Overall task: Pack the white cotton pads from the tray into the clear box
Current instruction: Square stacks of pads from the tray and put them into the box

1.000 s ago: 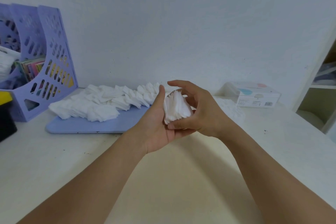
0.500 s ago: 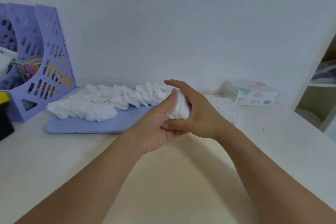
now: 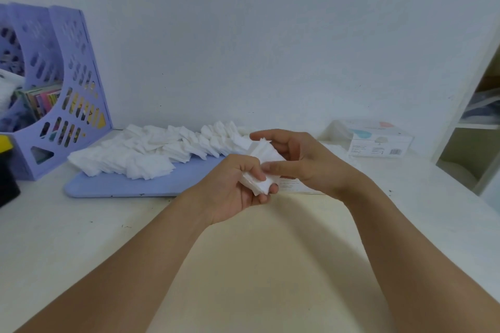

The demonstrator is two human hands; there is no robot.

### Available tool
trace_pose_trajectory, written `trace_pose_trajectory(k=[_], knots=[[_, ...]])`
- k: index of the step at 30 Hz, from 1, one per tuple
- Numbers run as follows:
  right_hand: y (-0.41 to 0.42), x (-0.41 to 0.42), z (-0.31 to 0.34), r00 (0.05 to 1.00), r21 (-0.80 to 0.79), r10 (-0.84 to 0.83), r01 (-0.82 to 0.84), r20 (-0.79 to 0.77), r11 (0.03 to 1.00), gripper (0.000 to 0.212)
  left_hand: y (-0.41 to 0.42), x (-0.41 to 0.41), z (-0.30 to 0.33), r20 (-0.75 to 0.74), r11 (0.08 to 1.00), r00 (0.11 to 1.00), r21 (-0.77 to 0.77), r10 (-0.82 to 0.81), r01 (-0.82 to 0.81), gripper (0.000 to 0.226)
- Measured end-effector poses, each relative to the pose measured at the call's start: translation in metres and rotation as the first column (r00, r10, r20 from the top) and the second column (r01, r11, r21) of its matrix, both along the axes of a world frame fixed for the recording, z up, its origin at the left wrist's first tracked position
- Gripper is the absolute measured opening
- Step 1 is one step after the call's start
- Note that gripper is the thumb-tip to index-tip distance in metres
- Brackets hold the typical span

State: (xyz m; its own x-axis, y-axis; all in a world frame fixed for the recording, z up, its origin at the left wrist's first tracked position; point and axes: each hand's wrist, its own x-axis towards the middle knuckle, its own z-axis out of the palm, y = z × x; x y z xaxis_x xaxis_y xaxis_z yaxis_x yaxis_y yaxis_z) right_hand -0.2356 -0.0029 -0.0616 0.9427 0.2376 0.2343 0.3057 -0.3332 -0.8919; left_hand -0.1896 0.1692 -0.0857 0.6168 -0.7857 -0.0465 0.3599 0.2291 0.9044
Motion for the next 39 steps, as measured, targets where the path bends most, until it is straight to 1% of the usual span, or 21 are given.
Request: trace_pose_trajectory(k=[1, 2, 3, 4, 5, 6, 7, 8, 9, 11, 12, 14, 16, 18, 20, 24, 27, 30, 35, 37, 39], knots=[[0.001, 0.001, 0.001, 1.0, 0.056, -0.014, 0.013, 0.013, 0.998, 0.048, -0.002, -0.001, 0.001, 0.011, 1.0, 1.0, -0.006, 0.014, -0.014, 0.053], [0.001, 0.001, 0.003, 0.997, 0.128, -0.063, 0.059, 0.032, 0.99, 0.047, -0.004, -0.001, 0.001, 0.026, 0.999, 0.998, -0.005, 0.051, -0.051, 0.056], [-0.001, 0.003, 0.005, 0.987, 0.216, -0.156, 0.142, 0.049, 0.966, 0.046, -0.007, 0.0, 0.0, 0.072, 0.992, 0.989, 0.012, 0.127, -0.128, 0.061], [-0.005, 0.006, 0.005, 0.958, 0.309, -0.282, 0.255, 0.046, 0.916, 0.046, -0.009, 0.003, -0.004, 0.203, 0.96, 0.944, 0.046, 0.261, -0.275, 0.067], [-0.011, 0.008, 0.007, 0.906, 0.386, -0.422, 0.379, 0.028, 0.841, 0.046, -0.008, 0.007, -0.008, 0.461, 0.874, 0.794, 0.074, 0.396, -0.479, 0.072], [-0.017, 0.01, 0.007, 0.83, 0.412, -0.558, 0.505, 0.008, 0.758, 0.045, -0.005, 0.01, -0.014, 0.765, 0.744, 0.489, 0.019, 0.419, -0.667, 0.072], [-0.023, 0.011, 0.008, 0.744, 0.39, -0.669, 0.616, -0.001, 0.685, 0.043, -0.004, 0.014, -0.02, 0.929, 0.671, 0.165, -0.108, 0.33, -0.733, 0.069], [-0.028, 0.012, 0.006, 0.676, 0.345, -0.737, 0.693, -0.006, 0.633, 0.041, -0.002, 0.015, -0.024, 0.97, 0.678, -0.015, -0.18, 0.242, -0.712, 0.065], [-0.03, 0.012, 0.005, 0.646, 0.307, -0.763, 0.73, -0.021, 0.61, 0.039, -0.001, 0.016, -0.026, 0.984, 0.715, -0.055, -0.16, 0.168, -0.681, 0.061], [-0.027, 0.015, 0.001, 0.659, 0.239, -0.75, 0.738, -0.054, 0.631, 0.035, -0.003, 0.017, -0.031, 0.998, 0.764, 0.007, -0.045, 0.064, -0.643, 0.057], [-0.025, 0.017, -0.003, 0.664, 0.177, -0.747, 0.74, -0.038, 0.649, 0.033, -0.005, 0.016, -0.033, 0.999, 0.777, 0.034, 0.012, 0.012, -0.63, 0.055], [-0.021, 0.023, -0.012, 0.649, -0.015, -0.756, 0.759, 0.081, 0.651, 0.031, -0.007, 0.017, -0.039, 0.996, 0.805, 0.076, 0.074, -0.036, -0.588, 0.049], [-0.021, 0.028, -0.019, 0.625, -0.183, -0.755, 0.78, 0.197, 0.598, 0.029, -0.006, 0.017, -0.041, 0.992, 0.814, 0.11, 0.111, -0.058, -0.571, 0.042], [-0.024, 0.031, -0.023, 0.611, -0.269, -0.757, 0.788, 0.231, 0.554, 0.028, -0.006, 0.017, -0.04, 0.992, 0.803, 0.119, 0.112, -0.052, -0.585, 0.037], [-0.027, 0.032, -0.024, 0.603, -0.356, -0.761, 0.783, 0.237, 0.51, 0.028, -0.007, 0.017, -0.039, 0.992, 0.799, 0.116, 0.105, -0.045, -0.592, 0.034], [-0.032, 0.037, -0.022, 0.627, -0.535, -0.758, 0.709, 0.181, 0.459, 0.036, -0.01, 0.015, -0.037, 0.988, 0.805, 0.123, 0.146, -0.091, -0.575, 0.032], [-0.036, 0.039, -0.02, 0.62, -0.598, -0.771, 0.675, 0.145, 0.431, 0.041, -0.012, 0.015, -0.037, 0.985, 0.82, 0.075, 0.17, -0.154, -0.547, 0.034], [-0.036, 0.037, -0.019, 0.607, -0.616, -0.782, 0.671, 0.138, 0.413, 0.039, -0.016, 0.016, -0.04, 0.975, 0.809, 0.005, 0.188, -0.223, -0.557, 0.038], [-0.036, 0.035, -0.017, 0.555, -0.646, -0.814, 0.687, 0.171, 0.333, 0.036, -0.021, 0.013, -0.04, 0.965, 0.778, -0.029, 0.193, -0.261, -0.598, 0.033], [-0.036, 0.034, -0.017, 0.557, -0.661, -0.809, 0.681, 0.189, 0.314, 0.043, -0.021, 0.013, -0.041, 0.963, 0.774, -0.021, 0.203, -0.269, -0.6, 0.031], [-0.038, 0.035, -0.019, 0.56, -0.68, -0.804, 0.67, 0.2, 0.298, 0.061, -0.021, 0.013, -0.042, 0.965, 0.782, -0.015, 0.203, -0.262, -0.589, 0.031]])
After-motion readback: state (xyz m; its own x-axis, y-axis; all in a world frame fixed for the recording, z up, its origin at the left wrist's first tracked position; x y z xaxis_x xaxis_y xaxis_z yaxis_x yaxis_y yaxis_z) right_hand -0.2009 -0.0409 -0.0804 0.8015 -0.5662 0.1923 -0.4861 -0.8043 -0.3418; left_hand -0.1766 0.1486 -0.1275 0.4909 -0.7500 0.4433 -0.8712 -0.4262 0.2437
